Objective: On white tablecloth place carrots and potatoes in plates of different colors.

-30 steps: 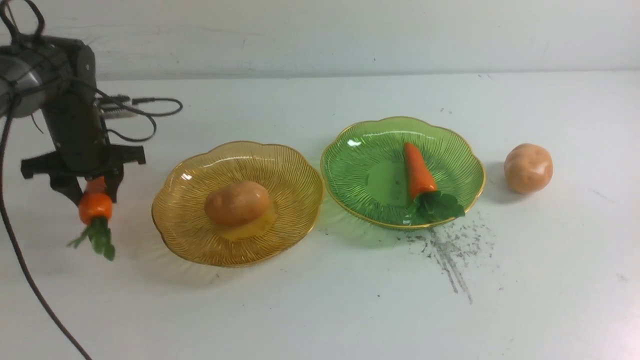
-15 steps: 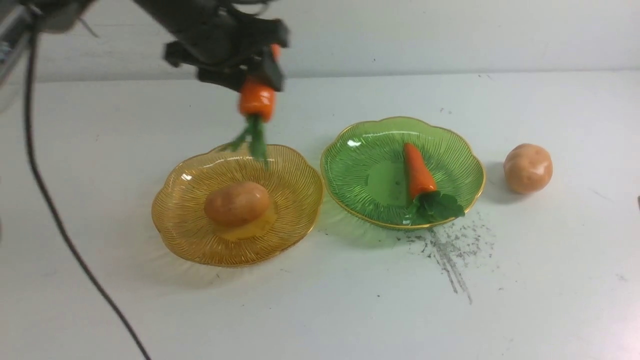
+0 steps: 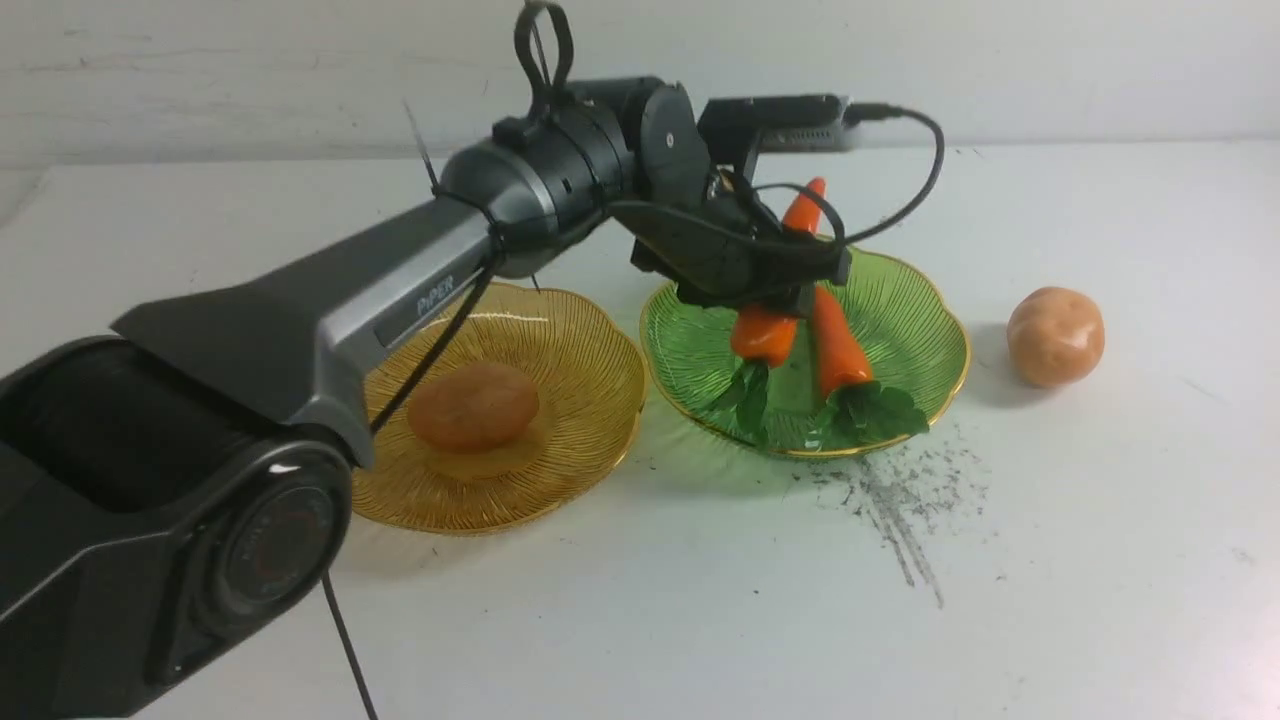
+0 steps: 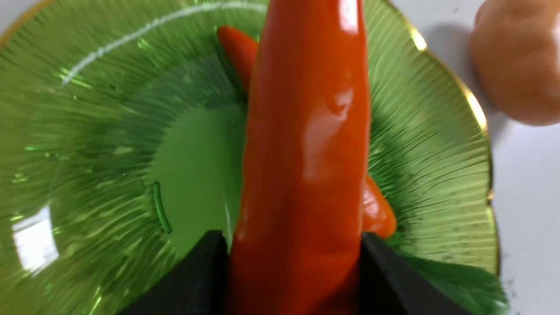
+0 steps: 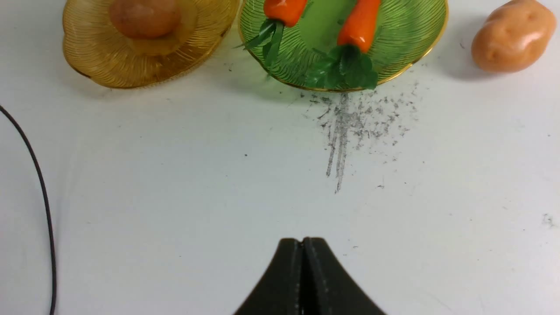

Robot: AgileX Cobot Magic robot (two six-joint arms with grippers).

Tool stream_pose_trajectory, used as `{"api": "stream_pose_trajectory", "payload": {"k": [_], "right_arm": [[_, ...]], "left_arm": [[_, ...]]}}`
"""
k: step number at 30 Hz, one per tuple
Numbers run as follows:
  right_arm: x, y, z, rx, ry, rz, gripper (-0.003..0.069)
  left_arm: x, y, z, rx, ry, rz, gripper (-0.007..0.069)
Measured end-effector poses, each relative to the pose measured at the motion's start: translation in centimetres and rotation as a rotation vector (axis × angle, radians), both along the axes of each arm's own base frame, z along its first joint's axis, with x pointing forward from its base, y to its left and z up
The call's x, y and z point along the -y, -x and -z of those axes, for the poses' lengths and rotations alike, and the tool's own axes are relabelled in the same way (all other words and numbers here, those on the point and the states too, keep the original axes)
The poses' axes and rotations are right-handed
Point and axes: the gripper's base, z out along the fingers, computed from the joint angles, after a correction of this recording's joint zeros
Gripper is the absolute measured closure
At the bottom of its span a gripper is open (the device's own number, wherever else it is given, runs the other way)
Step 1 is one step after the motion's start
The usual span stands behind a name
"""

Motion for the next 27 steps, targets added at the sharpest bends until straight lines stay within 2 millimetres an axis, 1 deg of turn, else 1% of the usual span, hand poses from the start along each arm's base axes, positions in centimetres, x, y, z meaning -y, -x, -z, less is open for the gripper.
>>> {"api": "stream_pose_trajectory", "payload": {"k": [1,2,3,4,5,6,8,9,10,11,12,14,15,16,17,18,19,20,21,22,24,25,26,27], "right_arm": [[0.0,0.0,0.0,0.000,0.001,0.002,0.0671],[0.1,0.0,0.0,0.002,0.008,0.007,0.0671],[0.1,0.0,0.0,0.003,0.012,0.009,0.0671],[0.2,-0.1,0.0,0.004,0.015,0.011,0.0671],[0.2,-0.1,0.0,0.004,0.015,0.011,0.0671],[0.2,-0.1,0.0,0.004,0.016,0.012,0.0671],[0.2,-0.1,0.0,0.004,0.017,0.012,0.0671],[0.2,-0.1,0.0,0.005,0.018,0.013,0.0671],[0.2,-0.1,0.0,0.005,0.019,0.013,0.0671],[0.4,-0.1,0.1,0.007,0.031,0.029,0.0671],[0.4,-0.1,0.1,0.007,0.031,0.029,0.0671],[1.0,-0.7,0.1,0.010,0.088,0.093,0.0671],[1.5,-1.4,-0.1,0.013,0.125,0.155,0.0671],[1.8,-2.0,-0.2,0.019,0.159,0.191,0.0671],[2.4,-3.2,-0.6,0.023,0.198,0.253,0.0671],[2.6,-4.1,-0.8,0.024,0.223,0.279,0.0671],[2.9,-5.3,-1.1,0.020,0.243,0.309,0.0671],[3.0,-5.8,-1.2,0.015,0.246,0.319,0.0671],[3.1,-8.1,-1.4,-0.008,0.236,0.337,0.0672],[3.2,-9.6,-1.3,-0.034,0.217,0.336,0.0673],[3.3,-12.1,-0.8,-0.081,0.173,0.320,0.0673],[3.4,-13.8,-0.2,-0.111,0.142,0.310,0.0673],[3.8,-15.7,0.8,-0.154,0.116,0.311,0.0673],[3.9,-16.7,1.1,-0.170,0.092,0.315,0.0673]], "left_arm": [[0.0,0.0,0.0,0.000,0.000,0.000,0.0270],[0.1,-0.1,0.9,-0.015,-0.010,-0.001,0.0233],[0.0,-0.2,1.2,-0.021,-0.015,-0.004,0.0202],[-0.1,-0.3,1.4,-0.024,-0.016,-0.008,0.0160],[-0.1,-0.3,1.4,-0.024,-0.016,-0.008,0.0146],[-0.2,-0.4,1.4,-0.024,-0.016,-0.010,0.0113],[-0.5,-0.6,0.8,-0.022,-0.013,-0.012,0.0053],[-0.5,-0.6,0.4,-0.024,-0.013,-0.009,0.0035],[-0.6,-0.7,0.2,-0.025,-0.014,-0.008,0.0031],[-0.8,-0.6,-0.7,-0.046,-0.025,0.005,0.0030],[-0.8,-0.6,-1.1,-0.043,-0.022,0.005,0.0032],[-1.4,-0.5,-3.0,-0.063,-0.038,0.025,0.0095],[-1.7,-0.3,-4.5,-0.068,-0.047,0.037,0.0181],[-2.0,-0.1,-5.5,-0.071,-0.053,0.045,0.0228],[-2.6,0.2,-7.5,-0.057,-0.066,0.054,0.0359],[-3.0,0.5,-8.8,-0.034,-0.072,0.062,0.0438],[-3.2,0.7,-10.5,0.012,-0.073,0.068,0.0502],[-3.4,0.8,-11.0,0.031,-0.080,0.070,0.0526],[-4.4,1.4,-13.9,0.116,-0.092,0.065,0.0581],[-4.9,1.9,-15.5,0.159,-0.098,0.055,0.0602],[-5.9,2.8,-17.6,0.203,-0.107,0.039,0.0620],[-6.4,3.5,-18.8,0.222,-0.109,0.035,0.0625],[-6.9,4.2,-19.8,0.236,-0.115,0.032,0.0627],[-7.3,4.9,-20.4,0.242,-0.121,0.033,0.0628]]}}
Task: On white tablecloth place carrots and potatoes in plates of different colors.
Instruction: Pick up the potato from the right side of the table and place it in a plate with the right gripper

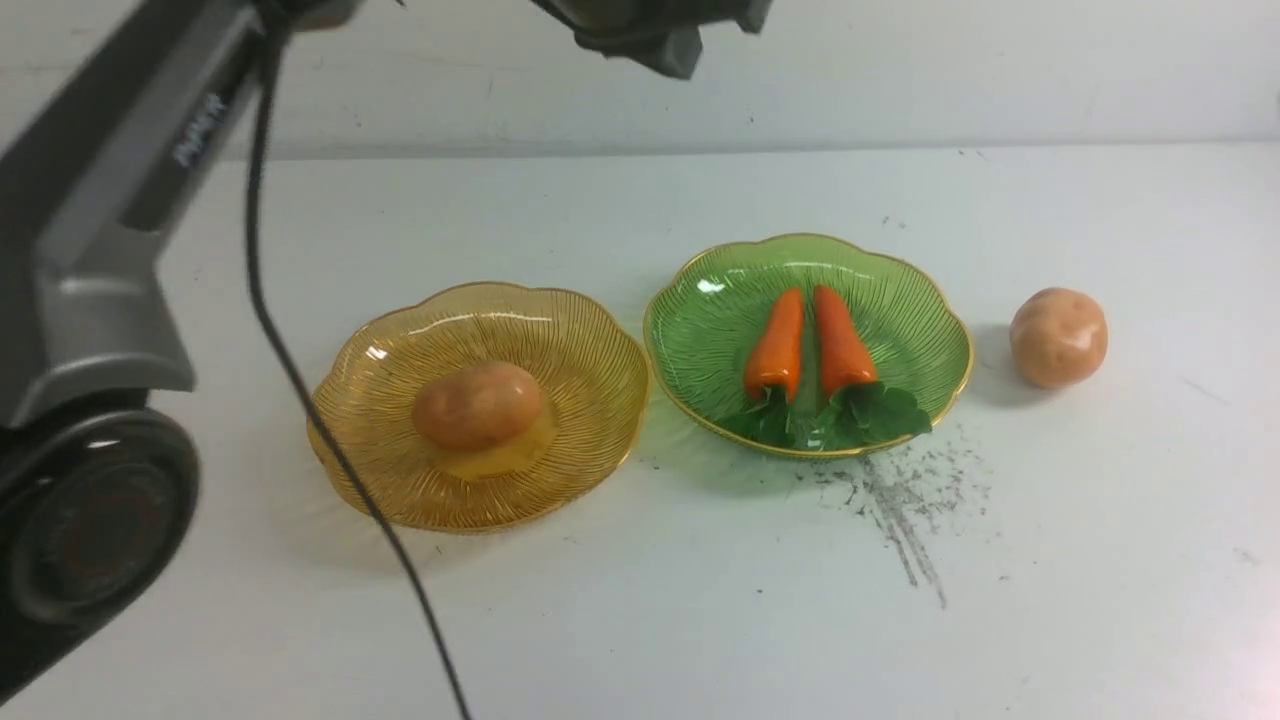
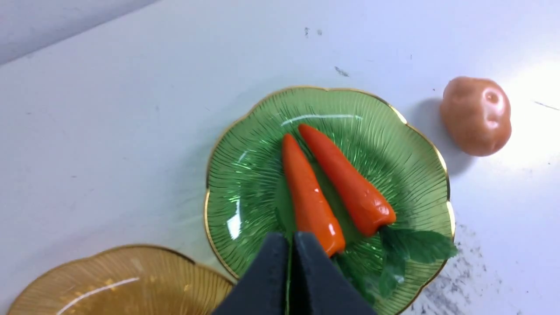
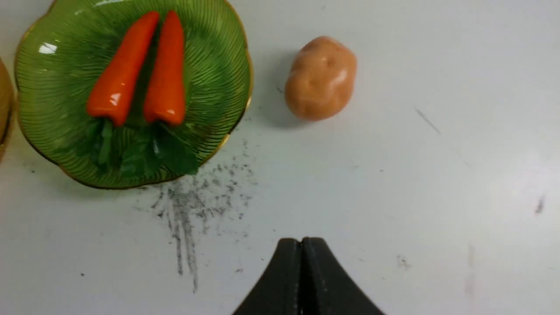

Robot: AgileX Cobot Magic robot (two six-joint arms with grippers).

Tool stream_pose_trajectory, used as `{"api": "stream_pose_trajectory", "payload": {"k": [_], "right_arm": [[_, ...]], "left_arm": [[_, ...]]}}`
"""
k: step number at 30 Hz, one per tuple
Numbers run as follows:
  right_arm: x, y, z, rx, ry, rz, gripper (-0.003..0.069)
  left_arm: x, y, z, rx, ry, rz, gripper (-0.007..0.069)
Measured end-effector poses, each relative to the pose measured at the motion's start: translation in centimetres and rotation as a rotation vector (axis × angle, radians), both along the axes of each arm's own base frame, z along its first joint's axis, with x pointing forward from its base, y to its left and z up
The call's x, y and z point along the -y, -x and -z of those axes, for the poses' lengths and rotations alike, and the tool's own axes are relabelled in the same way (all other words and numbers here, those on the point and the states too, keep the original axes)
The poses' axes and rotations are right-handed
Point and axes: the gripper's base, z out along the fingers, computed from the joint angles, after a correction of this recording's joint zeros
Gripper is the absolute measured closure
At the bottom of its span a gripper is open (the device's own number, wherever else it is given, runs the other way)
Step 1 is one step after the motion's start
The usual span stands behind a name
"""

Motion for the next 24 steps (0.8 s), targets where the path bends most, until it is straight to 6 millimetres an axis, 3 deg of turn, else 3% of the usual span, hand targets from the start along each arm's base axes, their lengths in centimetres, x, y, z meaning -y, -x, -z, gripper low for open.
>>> {"api": "stream_pose_trajectory", "payload": {"k": [4,6,9,10,15,16,17,22,24], "right_arm": [[2.2,-5.4,3.9,-0.108,-0.050,0.078,0.0666],[2.7,-6.6,4.8,-0.129,-0.050,0.091,0.0659],[3.2,-9.9,7.1,-0.167,-0.047,0.098,0.0598],[3.2,-9.9,6.9,-0.161,-0.047,0.098,0.0598],[3.4,-14.2,10.4,-0.203,-0.054,0.103,0.0385],[3.4,-14.4,10.7,-0.206,-0.055,0.105,0.0364],[3.4,-15.3,12.0,-0.228,-0.065,0.123,0.0279],[3.0,-17.4,15.7,-0.261,-0.092,0.159,0.0047],[2.8,-17.9,16.4,-0.261,-0.093,0.158,0.0011]], "left_arm": [[-2.3,3.8,-1.8,-0.015,-0.061,-0.003,0.0628],[-3.2,5.2,-2.0,-0.027,-0.083,-0.007,0.0628],[-5.3,8.3,-2.1,-0.049,-0.137,-0.023,0.0628],[-5.5,8.7,-2.1,-0.052,-0.139,-0.022,0.0628],[-8.2,12.6,-1.5,-0.066,-0.218,-0.057,0.0628],[-8.3,12.6,-1.5,-0.067,-0.220,-0.059,0.0628],[-8.7,13.2,-1.3,-0.070,-0.234,-0.072,0.0628],[-9.8,14.4,-1.2,-0.057,-0.265,-0.098,0.0628],[-9.8,14.4,-1.2,-0.056,-0.269,-0.100,0.0628]]}}
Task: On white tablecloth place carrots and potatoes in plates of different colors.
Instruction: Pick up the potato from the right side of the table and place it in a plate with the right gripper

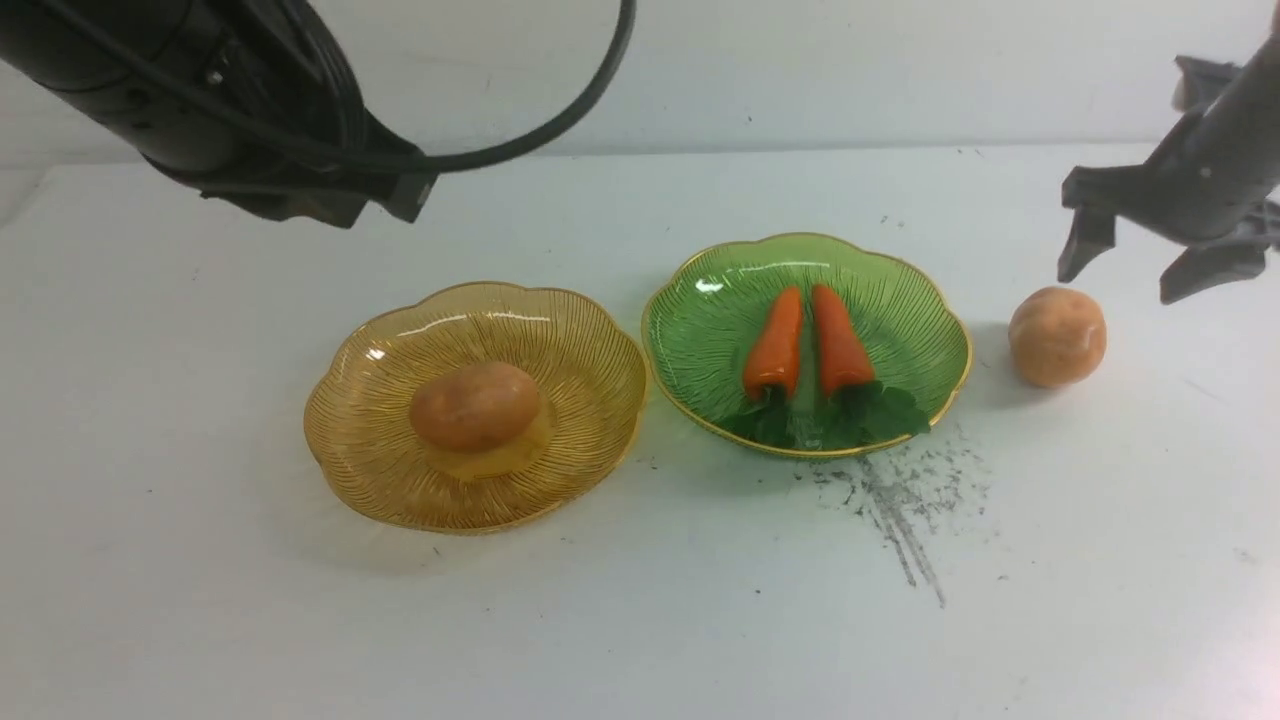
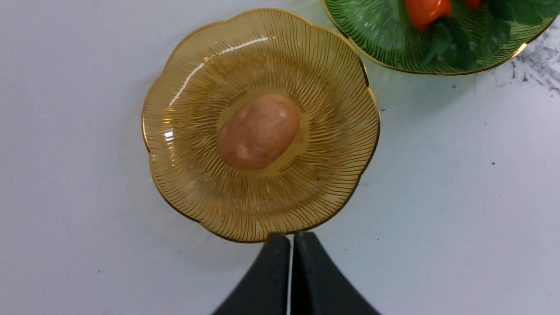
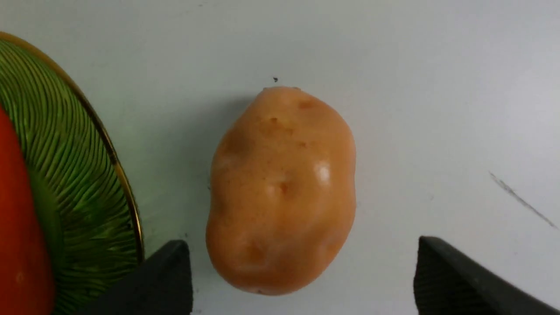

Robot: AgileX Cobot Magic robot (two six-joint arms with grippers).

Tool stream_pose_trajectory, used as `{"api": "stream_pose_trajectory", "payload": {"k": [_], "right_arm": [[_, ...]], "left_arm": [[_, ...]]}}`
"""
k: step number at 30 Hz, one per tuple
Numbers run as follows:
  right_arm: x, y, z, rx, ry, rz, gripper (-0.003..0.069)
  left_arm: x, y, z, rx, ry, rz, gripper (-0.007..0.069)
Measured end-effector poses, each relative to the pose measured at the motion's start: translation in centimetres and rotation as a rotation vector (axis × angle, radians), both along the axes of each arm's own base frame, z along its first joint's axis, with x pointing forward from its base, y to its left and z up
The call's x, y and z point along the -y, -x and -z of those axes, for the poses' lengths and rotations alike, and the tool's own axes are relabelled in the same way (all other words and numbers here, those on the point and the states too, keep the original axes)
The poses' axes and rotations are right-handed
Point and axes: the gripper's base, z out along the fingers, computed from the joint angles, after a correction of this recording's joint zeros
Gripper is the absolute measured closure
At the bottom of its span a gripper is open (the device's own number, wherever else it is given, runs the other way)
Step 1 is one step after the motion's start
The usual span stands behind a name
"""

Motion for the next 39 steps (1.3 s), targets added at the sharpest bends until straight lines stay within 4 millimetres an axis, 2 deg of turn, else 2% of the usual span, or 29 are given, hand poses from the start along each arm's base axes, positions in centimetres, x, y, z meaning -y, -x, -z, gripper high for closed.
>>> {"api": "stream_pose_trajectory", "payload": {"k": [1,2,4,16,20,22,24,27,29,32,36,37,38,39], "right_arm": [[-0.5,-0.6,1.2,-0.007,0.000,-0.007,-0.0017],[-0.5,-0.7,1.3,-0.008,0.001,-0.009,-0.0019],[-1.1,-1.5,2.8,-0.016,0.006,-0.012,-0.0031],[-1.2,-2.5,6.9,-0.057,0.025,-0.004,-0.0032],[-1.2,-2.5,7.4,-0.067,0.023,0.000,0.0006],[-1.3,-2.5,7.3,-0.068,0.022,0.001,0.0062],[-1.3,-2.5,7.0,-0.076,0.022,-0.003,0.0060],[-1.3,-2.5,6.1,-0.086,0.030,-0.031,0.0061],[-1.3,-2.6,4.1,-0.057,0.039,-0.060,0.0061],[-1.6,-2.7,0.1,0.050,0.024,-0.073,0.0061],[-3.8,-1.2,-6.0,0.186,-0.119,-0.132,0.0061],[-3.9,-1.1,-6.2,0.191,-0.117,-0.137,0.0061],[-5.6,-0.3,-8.4,0.244,-0.191,-0.196,0.0061],[-7.0,0.2,-9.4,0.271,-0.235,-0.244,0.0061]], "left_arm": [[-0.1,0.0,0.0,0.003,-0.007,-0.003,0.0628],[-0.1,0.0,0.0,0.002,-0.007,-0.002,0.0628],[-0.2,-0.1,0.0,0.007,-0.016,-0.008,0.0628],[-0.2,-0.1,0.0,0.008,-0.019,-0.010,0.0628],[-0.2,-0.1,0.0,0.008,-0.018,-0.011,0.0628],[-0.2,-0.1,0.0,0.008,-0.018,-0.011,0.0628],[-0.2,-0.1,0.0,0.008,-0.018,-0.012,0.0628],[-0.2,-0.1,0.0,0.008,-0.018,-0.012,0.0628],[-0.2,-0.1,0.0,0.008,-0.018,-0.012,0.0628],[-0.2,-0.1,0.0,0.008,-0.018,-0.012,0.0628],[-0.2,-0.1,0.0,0.008,-0.018,-0.012,0.0628],[-0.2,-0.1,0.0,0.008,-0.018,-0.012,0.0628],[-0.2,-0.1,0.0,0.008,-0.018,-0.012,0.0628],[-0.2,-0.1,0.0,0.008,-0.018,-0.012,0.0628]]}}
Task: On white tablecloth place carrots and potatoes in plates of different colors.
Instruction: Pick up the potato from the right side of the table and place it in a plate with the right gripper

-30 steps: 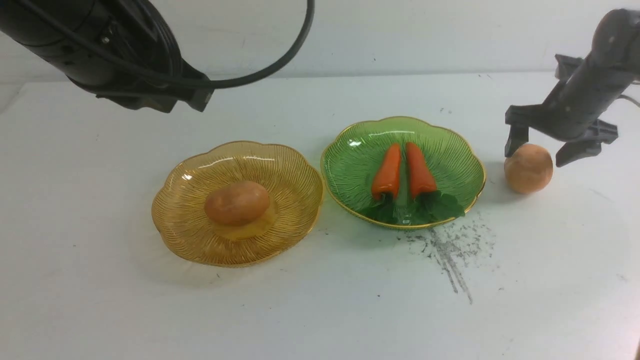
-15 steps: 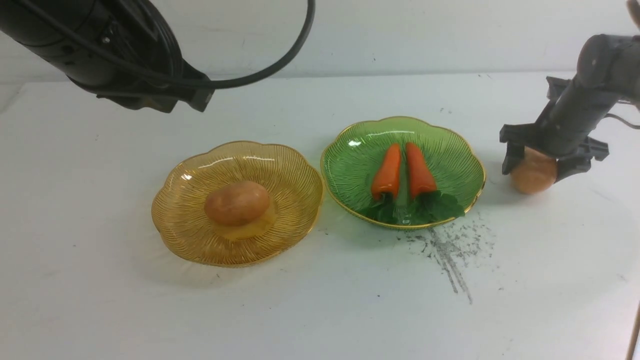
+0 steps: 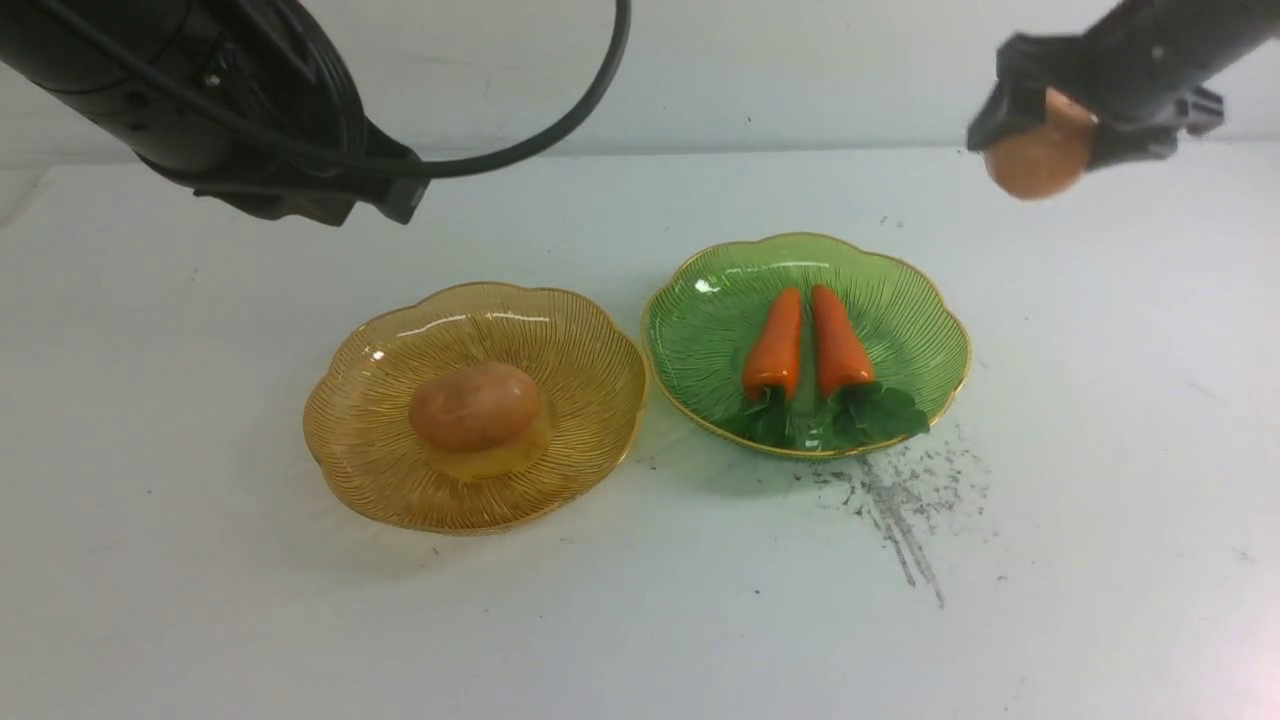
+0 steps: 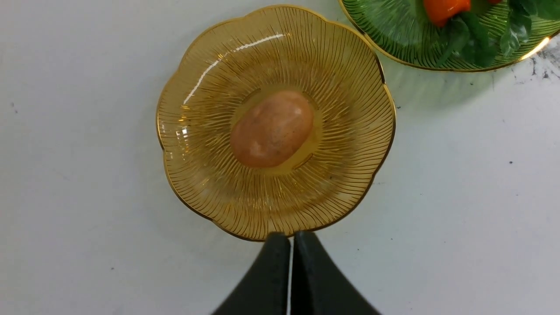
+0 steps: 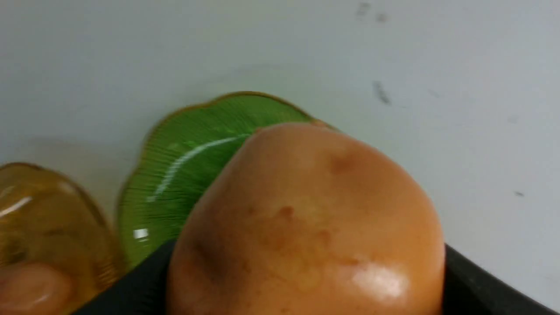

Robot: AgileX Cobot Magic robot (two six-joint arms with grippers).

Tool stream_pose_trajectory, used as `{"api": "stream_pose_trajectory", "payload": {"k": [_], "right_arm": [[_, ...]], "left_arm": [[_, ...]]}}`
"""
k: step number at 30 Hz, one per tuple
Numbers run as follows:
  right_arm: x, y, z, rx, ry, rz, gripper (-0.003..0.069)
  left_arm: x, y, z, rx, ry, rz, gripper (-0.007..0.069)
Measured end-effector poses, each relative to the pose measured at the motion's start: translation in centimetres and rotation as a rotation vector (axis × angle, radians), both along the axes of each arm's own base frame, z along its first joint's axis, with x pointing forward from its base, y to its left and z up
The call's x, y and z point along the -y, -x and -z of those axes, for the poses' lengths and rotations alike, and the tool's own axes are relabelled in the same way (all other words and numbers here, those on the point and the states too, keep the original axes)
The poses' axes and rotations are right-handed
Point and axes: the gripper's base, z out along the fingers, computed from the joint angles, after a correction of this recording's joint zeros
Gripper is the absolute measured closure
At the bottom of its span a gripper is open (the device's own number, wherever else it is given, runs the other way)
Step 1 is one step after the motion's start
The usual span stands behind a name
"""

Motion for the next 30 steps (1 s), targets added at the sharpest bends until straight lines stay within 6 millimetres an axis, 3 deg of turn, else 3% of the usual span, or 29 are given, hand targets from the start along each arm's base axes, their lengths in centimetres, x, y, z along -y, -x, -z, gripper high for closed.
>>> {"api": "stream_pose_trajectory", "payload": {"k": [4,5,6,7,9,11,13,14,18,24,28,30], "right_arm": [[-5.8,1.4,-1.4,0.053,-0.094,-0.196,0.0061],[-9.6,2.2,-0.9,0.057,-0.094,-0.308,0.0061],[-10.0,2.3,-0.8,0.055,-0.093,-0.319,0.0061],[-13.6,3.2,0.5,0.037,-0.077,-0.412,0.0061],[-15.5,3.6,1.4,0.023,-0.059,-0.457,0.0061],[-19.4,4.3,4.1,0.009,0.002,-0.526,0.0061],[-20.8,4.4,5.4,0.008,0.022,-0.535,0.0061],[-22.4,4.6,7.1,0.005,0.050,-0.546,0.0061],[-24.4,4.5,9.8,0.019,0.101,-0.555,0.0061],[-25.1,3.7,12.5,0.024,0.104,-0.532,0.0061],[-25.2,3.6,13.5,0.002,0.103,-0.520,0.0061],[-25.3,3.6,13.6,-0.011,0.096,-0.506,0.0024]], "left_arm": [[0.0,0.0,0.0,0.001,-0.002,-0.001,0.0628],[0.0,0.0,0.0,0.002,-0.004,-0.002,0.0628],[0.0,0.0,0.0,0.002,-0.004,-0.002,0.0628],[-0.1,0.0,0.0,0.003,-0.005,-0.003,0.0628],[-0.1,0.0,0.0,0.003,-0.005,-0.003,0.0628],[-0.1,-0.1,0.0,0.007,-0.013,-0.005,0.0628],[-0.2,-0.1,0.0,0.009,-0.017,-0.007,0.0628],[-0.2,-0.1,0.0,0.013,-0.024,-0.010,0.0628],[-0.4,-0.2,-0.1,0.019,-0.034,-0.020,0.0628],[-0.4,-0.2,-0.1,0.019,-0.028,-0.034,0.0628],[-0.4,-0.2,-0.1,0.019,-0.028,-0.034,0.0628],[-0.4,-0.2,-0.1,0.019,-0.028,-0.034,0.0628]]}}
